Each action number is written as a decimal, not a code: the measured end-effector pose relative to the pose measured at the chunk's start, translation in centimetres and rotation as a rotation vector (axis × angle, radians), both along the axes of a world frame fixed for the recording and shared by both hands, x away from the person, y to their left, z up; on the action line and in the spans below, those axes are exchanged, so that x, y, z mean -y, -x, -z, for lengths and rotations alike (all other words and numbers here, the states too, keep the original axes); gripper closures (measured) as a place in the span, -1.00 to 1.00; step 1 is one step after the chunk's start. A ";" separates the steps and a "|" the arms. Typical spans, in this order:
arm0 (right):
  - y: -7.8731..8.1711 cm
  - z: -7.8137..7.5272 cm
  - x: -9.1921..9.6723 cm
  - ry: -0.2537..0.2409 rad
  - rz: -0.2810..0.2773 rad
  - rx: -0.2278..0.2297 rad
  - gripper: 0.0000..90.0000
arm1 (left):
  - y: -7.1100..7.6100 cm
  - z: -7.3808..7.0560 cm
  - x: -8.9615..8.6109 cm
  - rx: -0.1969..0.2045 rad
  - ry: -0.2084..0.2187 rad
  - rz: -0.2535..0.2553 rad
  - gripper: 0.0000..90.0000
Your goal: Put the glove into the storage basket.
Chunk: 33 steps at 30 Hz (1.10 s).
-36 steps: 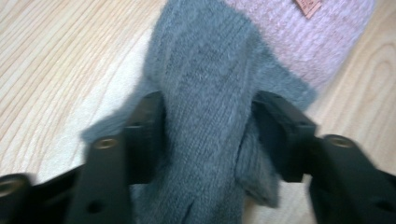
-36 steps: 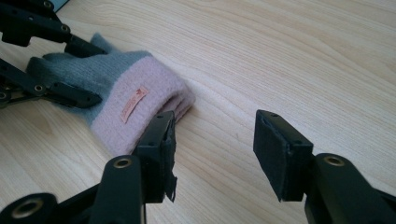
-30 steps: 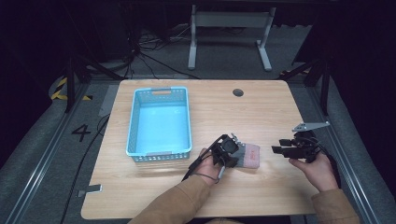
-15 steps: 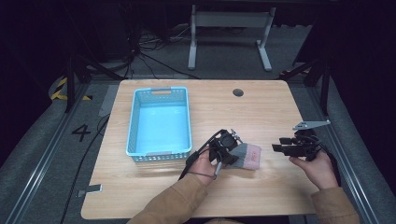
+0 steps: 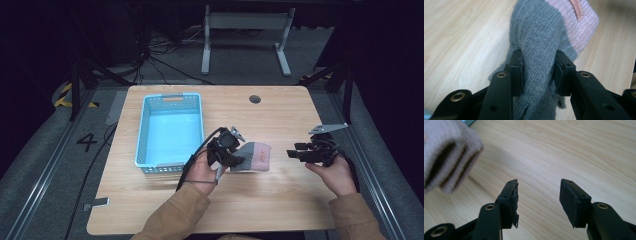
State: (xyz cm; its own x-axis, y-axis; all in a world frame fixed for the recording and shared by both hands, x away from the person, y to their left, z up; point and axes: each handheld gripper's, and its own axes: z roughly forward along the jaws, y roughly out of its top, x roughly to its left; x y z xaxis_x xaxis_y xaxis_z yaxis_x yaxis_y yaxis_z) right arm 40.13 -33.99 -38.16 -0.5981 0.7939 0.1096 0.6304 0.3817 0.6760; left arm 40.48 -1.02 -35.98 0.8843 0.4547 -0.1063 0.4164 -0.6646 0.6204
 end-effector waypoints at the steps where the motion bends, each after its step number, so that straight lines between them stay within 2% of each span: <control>1: -0.1 0.0 -0.1 0.001 -0.002 0.001 0.10 | -0.1 -0.3 -0.4 0.001 0.000 -0.004 0.44; 11: -1.2 -0.1 -1.4 -0.006 -0.040 0.003 0.10 | -1.2 -2.0 -4.9 0.018 0.020 -0.080 0.44; 17: -1.6 0.0 -1.9 -0.007 -0.050 -0.002 0.10 | -1.8 -3.0 -7.5 0.030 0.017 -0.119 0.44; 23: -1.5 0.1 -1.8 -0.002 -0.046 -0.006 0.10 | -2.4 -3.4 -9.3 0.034 0.016 -0.140 0.43; 26: -1.4 0.1 -1.5 -0.004 -0.039 -0.008 0.10 | -2.9 -3.7 -10.8 0.045 0.019 -0.164 0.43; 33: -0.9 0.3 -1.1 -0.002 -0.024 -0.011 0.10 | -4.0 -3.9 -13.1 0.041 0.016 -0.203 0.43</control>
